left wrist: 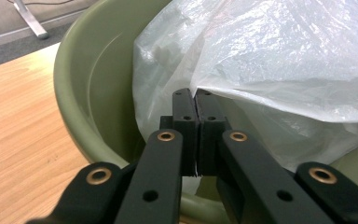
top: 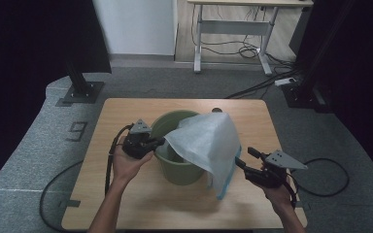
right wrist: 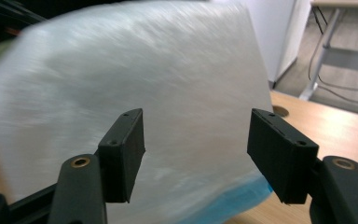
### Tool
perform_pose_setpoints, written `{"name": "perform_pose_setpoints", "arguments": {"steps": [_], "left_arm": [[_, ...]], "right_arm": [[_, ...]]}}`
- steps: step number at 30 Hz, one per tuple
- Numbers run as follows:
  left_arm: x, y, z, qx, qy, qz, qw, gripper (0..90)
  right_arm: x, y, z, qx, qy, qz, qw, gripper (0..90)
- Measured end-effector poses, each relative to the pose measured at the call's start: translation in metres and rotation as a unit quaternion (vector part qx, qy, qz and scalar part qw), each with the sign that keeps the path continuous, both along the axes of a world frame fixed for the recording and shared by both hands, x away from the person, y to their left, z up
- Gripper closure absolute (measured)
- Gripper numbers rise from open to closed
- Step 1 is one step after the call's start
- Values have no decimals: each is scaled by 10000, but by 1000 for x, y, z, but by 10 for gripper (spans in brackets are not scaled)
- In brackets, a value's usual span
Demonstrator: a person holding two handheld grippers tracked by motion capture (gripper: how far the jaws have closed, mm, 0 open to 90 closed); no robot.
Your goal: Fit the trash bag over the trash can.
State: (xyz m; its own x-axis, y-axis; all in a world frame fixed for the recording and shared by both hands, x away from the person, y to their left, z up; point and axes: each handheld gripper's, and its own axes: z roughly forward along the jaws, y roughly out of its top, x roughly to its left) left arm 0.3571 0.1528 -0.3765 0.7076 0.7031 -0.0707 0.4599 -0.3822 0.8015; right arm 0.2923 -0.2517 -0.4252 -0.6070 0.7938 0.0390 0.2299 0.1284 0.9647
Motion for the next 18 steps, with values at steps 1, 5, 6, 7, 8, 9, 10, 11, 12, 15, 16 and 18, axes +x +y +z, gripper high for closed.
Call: {"name": "perform_pose_setpoints", "arguments": {"steps": [1,5,6,7,8,9,10,11,12,15,16,18], "left_arm": [[1,0,0,5,-5,8,10000,895],[1,5,1,-33,-44,19,10000,900],[1,6,1,-49,-39,41,10000,900],[1,7,1,-53,-49,47,10000,900],[0,10,2,-70,-68,63,9999,900],[0,11,2,-76,-76,71,9999,900],[-1,13,3,-95,-82,80,9999,900],[-1,15,3,-96,-89,85,9999,900],[-1,18,3,-95,-92,93,9999,900],[-3,23,3,-217,-90,74,9997,900],[-4,25,3,-238,-109,83,9996,900],[-5,26,4,-253,-120,78,9996,900]], "right_arm": [[4,-1,-3,-3,43,-31,10000,349],[14,-1,-10,16,118,-76,9999,342],[16,-1,-10,22,118,-66,9999,341],[17,0,-11,31,112,-61,9999,340],[17,0,-11,45,107,-48,9999,339],[18,1,-11,62,96,-29,9999,338],[18,2,-11,67,92,-11,9999,337],[19,3,-10,67,86,11,9999,337],[20,4,-10,61,70,34,10000,336],[24,7,-6,54,29,125,9999,333],[27,8,-4,44,-2,154,9999,333],[35,10,0,22,-37,216,9998,331]]}}
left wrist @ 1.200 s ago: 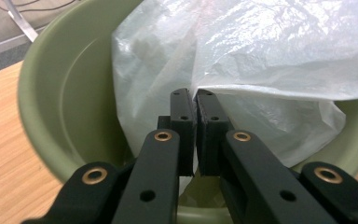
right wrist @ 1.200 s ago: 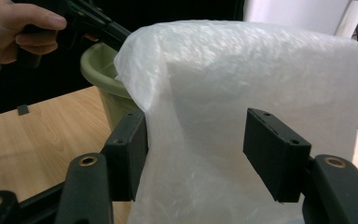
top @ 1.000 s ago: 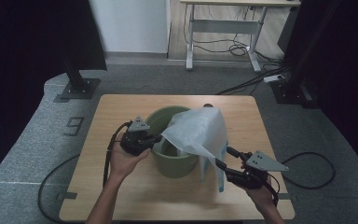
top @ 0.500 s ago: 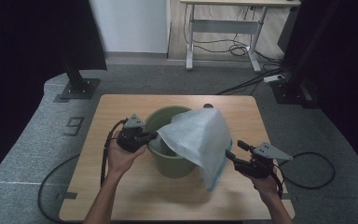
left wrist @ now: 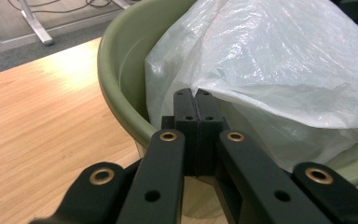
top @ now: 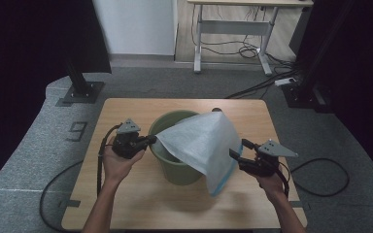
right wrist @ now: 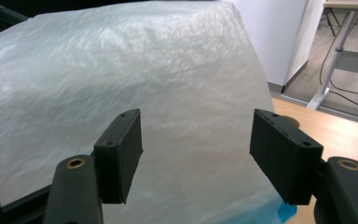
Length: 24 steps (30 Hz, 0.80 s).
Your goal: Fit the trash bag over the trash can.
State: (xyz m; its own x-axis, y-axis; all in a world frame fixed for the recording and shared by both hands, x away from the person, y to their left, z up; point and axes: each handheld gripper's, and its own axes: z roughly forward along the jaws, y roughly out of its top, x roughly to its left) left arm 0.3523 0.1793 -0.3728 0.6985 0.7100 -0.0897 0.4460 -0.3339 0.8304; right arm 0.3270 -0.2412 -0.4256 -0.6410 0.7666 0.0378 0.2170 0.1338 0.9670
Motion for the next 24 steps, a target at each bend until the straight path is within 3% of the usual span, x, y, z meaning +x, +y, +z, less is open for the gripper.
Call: {"name": "perform_pose_setpoints", "arguments": {"steps": [6,8,13,17,24], "left_arm": [[-1,-1,-2,-41,10,-64,10000,896],[-1,-5,-1,-85,41,-115,9999,794],[-13,-7,9,-449,-299,-123,9985,509],[-24,-9,18,-452,-469,-170,9977,427],[-30,-37,20,-407,-321,-604,9968,352]], "right_arm": [[24,-2,1,65,134,42,9999,327],[26,-2,-2,34,184,-22,9998,326],[21,2,-11,-48,178,-38,9998,327],[19,1,-12,-7,187,-63,9998,330],[13,7,-10,-30,97,-29,9999,334]]}}
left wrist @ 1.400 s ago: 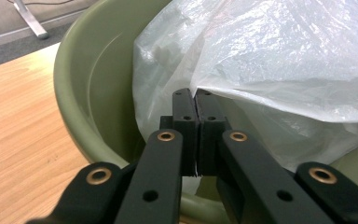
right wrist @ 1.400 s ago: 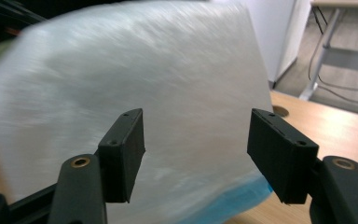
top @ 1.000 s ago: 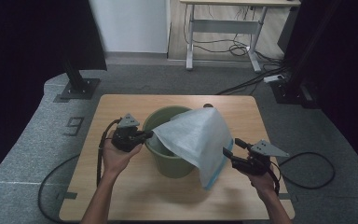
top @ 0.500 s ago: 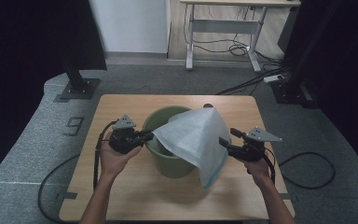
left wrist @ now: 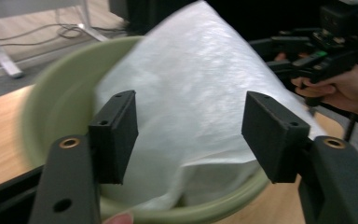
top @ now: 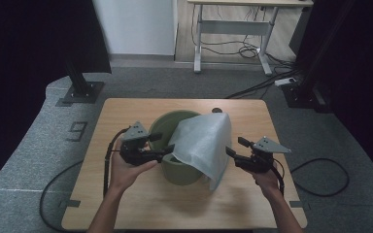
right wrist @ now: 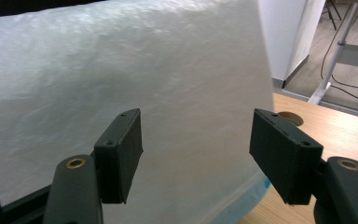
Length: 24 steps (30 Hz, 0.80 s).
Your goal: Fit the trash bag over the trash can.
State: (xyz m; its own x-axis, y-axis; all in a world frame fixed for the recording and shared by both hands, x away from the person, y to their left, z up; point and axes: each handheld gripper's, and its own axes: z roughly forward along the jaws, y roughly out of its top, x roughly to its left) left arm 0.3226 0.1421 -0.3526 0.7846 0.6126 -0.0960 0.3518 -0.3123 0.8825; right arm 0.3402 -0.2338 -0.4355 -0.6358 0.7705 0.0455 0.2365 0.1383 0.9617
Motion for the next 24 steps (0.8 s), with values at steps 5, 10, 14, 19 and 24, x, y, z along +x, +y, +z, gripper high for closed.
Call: {"name": "perform_pose_setpoints", "arguments": {"steps": [5,10,14,19,24], "left_arm": [[-9,-27,0,176,59,-331,9993,297],[-17,-43,-2,289,168,-513,9981,269],[-15,-52,-5,356,306,-530,9975,266],[-10,-59,-10,454,416,-540,9966,417],[-8,-60,-12,444,565,-692,9950,542]], "right_arm": [[-7,5,2,-56,-88,49,9999,337],[-9,2,2,-15,-45,20,10000,340],[-10,0,0,18,1,0,10000,341],[-11,1,-2,25,18,-4,10000,341],[-12,-1,-1,56,15,-8,10000,343]]}}
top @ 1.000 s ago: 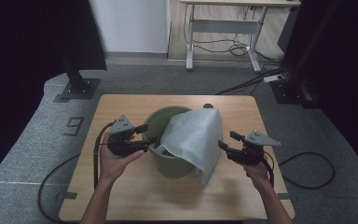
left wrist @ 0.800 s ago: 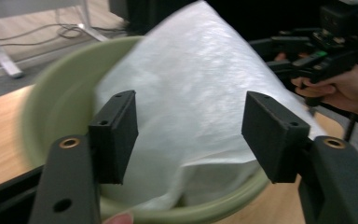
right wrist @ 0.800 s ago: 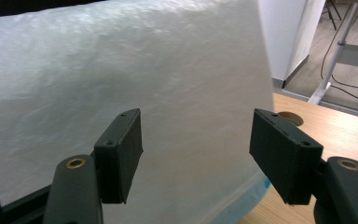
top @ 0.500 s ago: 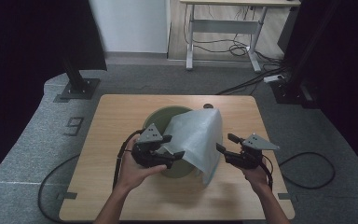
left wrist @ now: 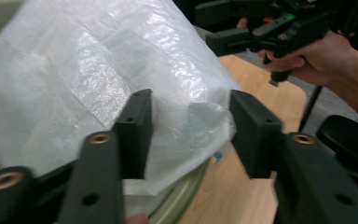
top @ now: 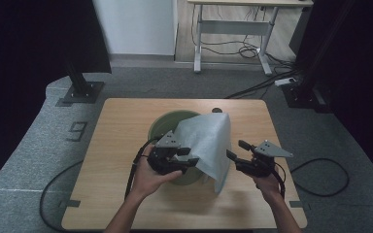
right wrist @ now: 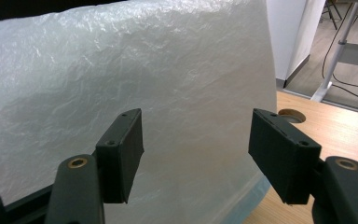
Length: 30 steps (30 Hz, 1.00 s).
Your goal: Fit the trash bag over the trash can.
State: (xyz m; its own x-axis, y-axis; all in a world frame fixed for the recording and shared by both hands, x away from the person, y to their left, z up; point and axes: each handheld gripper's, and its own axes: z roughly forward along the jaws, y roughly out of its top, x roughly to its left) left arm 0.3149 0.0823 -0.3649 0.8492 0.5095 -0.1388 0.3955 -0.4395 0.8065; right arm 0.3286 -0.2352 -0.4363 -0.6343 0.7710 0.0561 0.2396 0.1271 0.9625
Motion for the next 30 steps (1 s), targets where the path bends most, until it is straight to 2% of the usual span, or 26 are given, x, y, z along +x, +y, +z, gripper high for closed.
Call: {"name": "perform_pose_setpoints", "arguments": {"steps": [6,13,19,23,30], "left_arm": [[3,2,-1,-148,185,-195,9995,717],[4,9,2,-357,177,-193,9990,864],[6,26,9,-579,18,24,9983,894],[8,40,13,-602,-17,193,9980,896],[18,71,15,-694,-42,631,9956,898]], "right_arm": [[-1,-4,1,36,-2,-48,10000,348],[-2,-6,0,55,11,-106,9999,353],[-3,-7,-1,45,-8,-12,10000,352],[-4,-8,-3,21,-10,21,10000,350],[-7,-10,-9,29,-3,77,10000,336]]}}
